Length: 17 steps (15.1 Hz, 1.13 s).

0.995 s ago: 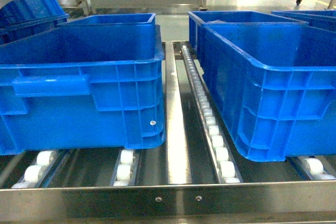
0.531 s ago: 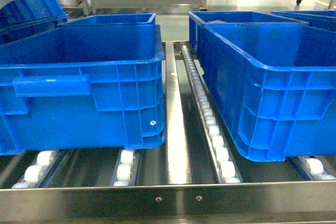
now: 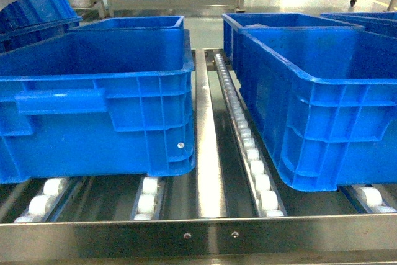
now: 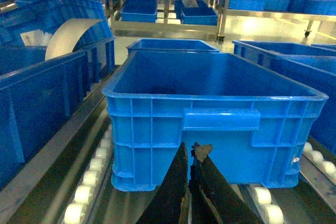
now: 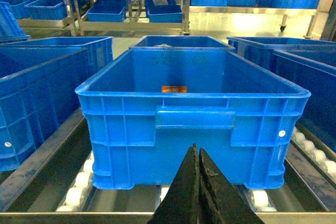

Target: Sort blue parts and orange caps into right shelf containers

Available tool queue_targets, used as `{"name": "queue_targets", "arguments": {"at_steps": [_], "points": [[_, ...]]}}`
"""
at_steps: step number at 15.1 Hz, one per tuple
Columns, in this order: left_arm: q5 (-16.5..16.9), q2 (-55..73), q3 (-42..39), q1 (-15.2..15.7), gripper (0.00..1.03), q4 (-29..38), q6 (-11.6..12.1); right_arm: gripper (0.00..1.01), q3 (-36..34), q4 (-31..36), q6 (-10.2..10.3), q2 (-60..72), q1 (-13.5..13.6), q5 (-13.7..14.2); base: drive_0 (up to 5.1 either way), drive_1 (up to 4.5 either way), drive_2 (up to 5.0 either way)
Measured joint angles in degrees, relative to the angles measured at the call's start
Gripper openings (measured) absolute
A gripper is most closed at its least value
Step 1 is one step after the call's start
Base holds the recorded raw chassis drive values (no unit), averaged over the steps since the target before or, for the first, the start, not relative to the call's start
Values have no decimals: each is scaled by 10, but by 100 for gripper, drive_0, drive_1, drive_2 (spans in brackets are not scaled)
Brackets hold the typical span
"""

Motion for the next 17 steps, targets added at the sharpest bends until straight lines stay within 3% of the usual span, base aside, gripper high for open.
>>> {"name": "queue_targets", "arguments": {"at_steps": [3, 4, 5, 6, 11, 13, 14, 17], "points": [[0, -18, 0, 0, 2, -19, 0, 1, 0, -16, 0, -15, 0, 0, 0, 0, 0], [0, -27, 0, 0, 2, -28, 0, 1, 0, -94, 0, -65, 0, -1, 0, 0, 0], [1, -36, 0, 0, 2, -35, 0, 1, 0, -113, 0, -111, 0, 0, 0, 0, 0], [3, -92, 0, 0, 2, -122, 1, 1, 0, -115, 0, -110, 0, 0, 0, 0, 0], [0, -128, 0, 0, 2, -139, 2, 3, 0, -116, 0, -110, 0, 0, 0, 0, 0], [0, -128, 0, 0, 27, -138, 2, 31, 0, -116, 0, -110, 0, 0, 0, 0, 0], [0, -128, 0, 0, 53, -138, 2, 56, 0, -116, 0, -110, 0, 0, 0, 0, 0], [0, -128, 0, 0, 82, -138, 2, 86, 0, -116, 0, -110, 0, 0, 0, 0, 0]]}}
